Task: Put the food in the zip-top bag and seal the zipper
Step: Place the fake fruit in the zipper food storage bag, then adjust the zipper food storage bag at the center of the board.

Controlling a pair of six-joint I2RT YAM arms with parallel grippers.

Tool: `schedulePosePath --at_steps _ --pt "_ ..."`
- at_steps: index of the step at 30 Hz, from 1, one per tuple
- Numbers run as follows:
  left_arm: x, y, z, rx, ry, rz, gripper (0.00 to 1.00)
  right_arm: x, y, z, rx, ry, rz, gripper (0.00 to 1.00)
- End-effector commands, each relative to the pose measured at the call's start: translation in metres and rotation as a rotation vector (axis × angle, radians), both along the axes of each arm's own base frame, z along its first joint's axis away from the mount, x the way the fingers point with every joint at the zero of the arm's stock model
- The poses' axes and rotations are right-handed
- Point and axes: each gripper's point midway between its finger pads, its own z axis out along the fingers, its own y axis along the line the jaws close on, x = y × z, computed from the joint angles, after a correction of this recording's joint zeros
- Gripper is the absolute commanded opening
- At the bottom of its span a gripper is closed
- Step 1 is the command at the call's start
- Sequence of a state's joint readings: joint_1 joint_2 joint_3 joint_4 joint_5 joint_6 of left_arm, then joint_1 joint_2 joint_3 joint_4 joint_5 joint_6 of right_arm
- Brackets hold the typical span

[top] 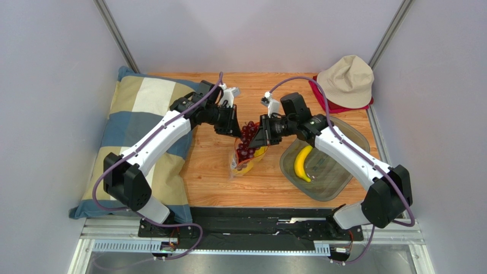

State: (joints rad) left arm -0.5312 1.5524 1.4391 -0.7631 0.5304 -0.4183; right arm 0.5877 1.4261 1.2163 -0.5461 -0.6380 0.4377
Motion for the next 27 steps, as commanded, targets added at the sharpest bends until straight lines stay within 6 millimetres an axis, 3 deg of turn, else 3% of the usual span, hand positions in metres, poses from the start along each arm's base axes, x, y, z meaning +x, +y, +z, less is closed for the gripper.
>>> schedulePosePath --at_steps 1,2,4,5,7,13,17,20,22,25,27 --pt "-0.001 -0.003 0.027 -0.069 -0.066 0.014 0.00 -0.014 0.009 0.009 0.055 0.062 0.091 0.00" --pt "-0.001 -0.003 0.027 -0.069 -0.067 0.013 0.00 -0.014 0.009 0.011 0.053 0.056 0.100 0.00" --pt "-0.002 -0.002 0.028 -0.067 -0.069 0.013 0.00 -0.009 0.010 0.029 0.058 -0.013 0.118 0.32" --pt "-0.001 -0.001 0.028 -0.064 -0.074 0.018 0.00 -0.011 0.006 0.030 0.036 -0.006 0.118 0.58" --pt "-0.001 -0.001 0.028 -0.061 -0.077 0.020 0.00 -0.010 -0.001 0.040 0.010 -0.053 0.109 0.68" --pt "0.000 0.000 0.026 -0.058 -0.078 0.023 0.00 -0.022 -0.031 0.062 -0.035 -0.117 0.086 0.71" --pt "0.001 -0.001 0.025 -0.057 -0.076 0.021 0.00 -0.028 -0.053 0.063 -0.080 -0.135 0.039 0.66" --pt "0.002 0.000 0.023 -0.056 -0.071 0.023 0.00 -0.027 -0.065 0.048 -0.143 -0.154 0.004 0.64" --pt "0.003 0.001 0.022 -0.057 -0.065 0.025 0.00 -0.022 -0.075 0.026 -0.216 -0.132 -0.045 0.64" --pt "0.004 0.003 0.020 -0.062 -0.050 0.030 0.00 -0.026 -0.081 -0.005 -0.270 -0.046 -0.063 0.65" --pt "0.005 0.004 0.018 -0.059 -0.045 0.036 0.00 -0.029 -0.078 -0.014 -0.255 -0.008 -0.060 0.66"
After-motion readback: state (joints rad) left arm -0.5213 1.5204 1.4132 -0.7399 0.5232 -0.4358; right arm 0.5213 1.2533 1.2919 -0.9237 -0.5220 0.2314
